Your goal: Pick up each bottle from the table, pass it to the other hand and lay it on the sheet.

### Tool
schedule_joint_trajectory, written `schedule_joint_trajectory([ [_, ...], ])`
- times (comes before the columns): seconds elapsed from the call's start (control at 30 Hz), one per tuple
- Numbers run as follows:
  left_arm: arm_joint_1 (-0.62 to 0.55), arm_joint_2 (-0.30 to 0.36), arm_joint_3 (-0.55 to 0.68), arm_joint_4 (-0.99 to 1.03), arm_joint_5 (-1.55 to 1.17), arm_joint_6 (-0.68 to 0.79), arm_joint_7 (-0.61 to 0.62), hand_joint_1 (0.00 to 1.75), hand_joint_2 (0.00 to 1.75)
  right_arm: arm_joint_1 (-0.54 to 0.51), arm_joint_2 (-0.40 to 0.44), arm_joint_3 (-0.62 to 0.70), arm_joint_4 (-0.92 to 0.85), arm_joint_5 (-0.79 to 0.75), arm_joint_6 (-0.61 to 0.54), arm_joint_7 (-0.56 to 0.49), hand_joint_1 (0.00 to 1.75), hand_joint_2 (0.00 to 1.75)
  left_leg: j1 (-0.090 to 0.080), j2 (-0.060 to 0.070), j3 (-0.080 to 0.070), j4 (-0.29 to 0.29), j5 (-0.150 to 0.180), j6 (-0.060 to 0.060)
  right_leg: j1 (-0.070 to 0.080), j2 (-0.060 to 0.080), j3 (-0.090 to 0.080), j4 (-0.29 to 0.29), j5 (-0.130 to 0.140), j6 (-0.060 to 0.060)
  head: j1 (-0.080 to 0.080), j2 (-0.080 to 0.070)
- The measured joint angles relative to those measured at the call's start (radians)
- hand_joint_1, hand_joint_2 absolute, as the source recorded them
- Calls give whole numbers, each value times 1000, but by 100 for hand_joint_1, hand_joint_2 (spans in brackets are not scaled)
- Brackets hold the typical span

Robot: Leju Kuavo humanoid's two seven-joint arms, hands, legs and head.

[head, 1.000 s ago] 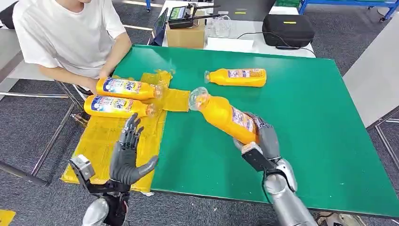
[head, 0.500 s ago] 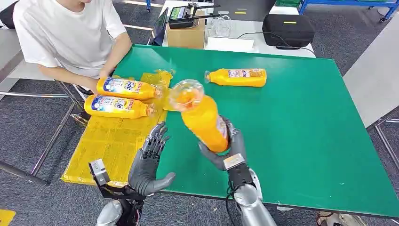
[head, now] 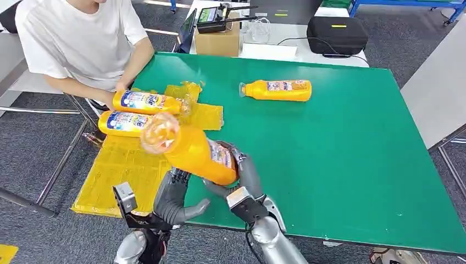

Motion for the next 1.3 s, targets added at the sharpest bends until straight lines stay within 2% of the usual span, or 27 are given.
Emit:
schedule_joint_trajectory([
  [0.2,-25,0,8,0,-7,17,0,0,175,-4,0,83,47,17,41,2,159,175,0,0,0,0,0,0,0,0,0,0,0,0,0,0],
  [0.23,-29,0,13,0,6,17,0,0,175,-8,0,96,59,19,46,2,164,175,0,0,0,0,0,0,0,0,0,0,0,0,0,0],
  [0.43,-46,-3,36,0,73,26,29,0,175,-54,1,136,128,18,64,2,152,175,0,1,1,0,0,0,0,0,0,0,0,0,0,0],
  [0.47,-46,-3,37,0,87,20,30,0,175,-60,1,140,137,18,65,2,145,175,0,0,1,0,0,0,0,0,0,0,0,0,0,0],
  [0.5,-46,-3,39,0,108,10,31,0,175,-66,2,144,147,18,65,2,120,175,0,0,1,0,0,0,0,0,0,0,0,0,0,0],
  [0.53,-45,-3,40,0,123,0,34,0,175,-71,3,145,155,18,66,3,45,175,0,0,1,0,0,0,0,0,-1,0,0,0,0,0],
  [0.57,-45,-2,43,0,136,-7,35,0,175,-76,6,146,164,18,66,3,26,175,0,0,0,0,0,0,0,0,-1,0,0,0,0,0],
  [0.6,-44,-2,45,0,145,-14,39,68,175,-79,6,147,172,18,67,3,0,175,0,1,0,0,0,0,0,0,-2,0,0,0,0,0],
  [0.63,-44,-2,47,0,160,-26,45,129,175,-82,8,149,179,18,68,3,0,175,0,1,0,0,0,0,0,0,-2,0,0,0,0,0],
  [0.67,-45,-2,49,0,184,-40,55,129,175,-83,9,152,187,18,69,3,0,175,0,1,0,0,0,0,0,0,-2,0,0,0,0,0],
  [0.7,-46,-2,52,1,208,-53,62,175,175,-83,9,154,194,18,68,3,0,0,0,1,0,0,0,0,0,0,-2,0,0,0,0,0],
  [1.1,-82,-11,84,4,289,-37,102,175,175,-51,8,155,230,36,-43,-1,0,0,0,0,-1,0,0,0,0,0,-2,0,0,0,0,0],
  [1.13,-84,-11,87,4,289,-36,103,175,175,-46,6,155,230,34,-46,-7,0,175,0,0,-1,0,0,0,0,0,-2,0,0,0,0,0],
  [1.3,-93,-10,101,4,290,-34,106,175,175,-31,-3,145,228,14,-55,-21,0,175,0,0,-1,0,0,0,0,0,-2,0,0,0,0,0],
])
